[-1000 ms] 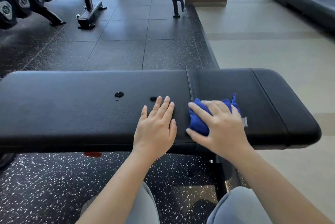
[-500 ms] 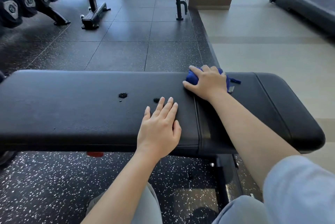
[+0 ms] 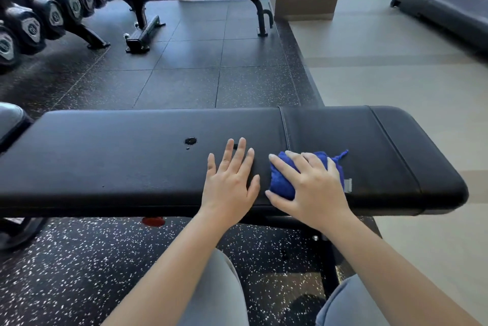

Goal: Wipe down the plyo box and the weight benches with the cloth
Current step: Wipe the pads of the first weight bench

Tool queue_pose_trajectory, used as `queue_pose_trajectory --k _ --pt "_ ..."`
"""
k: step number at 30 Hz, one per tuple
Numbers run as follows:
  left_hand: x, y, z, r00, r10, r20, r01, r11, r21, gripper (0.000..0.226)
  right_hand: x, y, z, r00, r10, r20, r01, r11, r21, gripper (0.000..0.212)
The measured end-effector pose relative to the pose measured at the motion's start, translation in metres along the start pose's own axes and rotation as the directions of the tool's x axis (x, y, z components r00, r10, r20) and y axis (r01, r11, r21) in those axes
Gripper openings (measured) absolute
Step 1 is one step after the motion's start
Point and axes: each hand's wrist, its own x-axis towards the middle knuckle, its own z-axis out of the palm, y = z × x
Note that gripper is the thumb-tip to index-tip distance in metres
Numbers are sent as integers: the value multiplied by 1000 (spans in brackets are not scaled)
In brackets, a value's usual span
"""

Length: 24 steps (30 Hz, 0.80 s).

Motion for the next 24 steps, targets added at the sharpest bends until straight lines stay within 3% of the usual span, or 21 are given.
queue_pose_trajectory --k 5,8,11,14,18,24 --pt "15 -19 -9 990 -135 39 135 991 -11 61 58 8 15 998 -35 54 31 997 65 69" --pt "16 -18 -7 982 -185 23 185 983 -2 63 108 14 28 971 26 238 -27 1000 0 70" --pt "17 -18 -7 972 -233 19 233 972 -7 63 137 17 38 954 77 291 -65 997 -53 69" --pt "17 -17 -7 967 -254 29 253 967 20 61 123 14 34 969 33 243 -31 999 -15 67" --pt "13 -15 -8 969 -239 58 237 971 42 59 49 -1 17 997 -74 5 73 993 96 66" --pt "12 -14 -9 972 -228 48 228 974 13 58 29 -10 11 998 -46 -37 50 993 110 62"
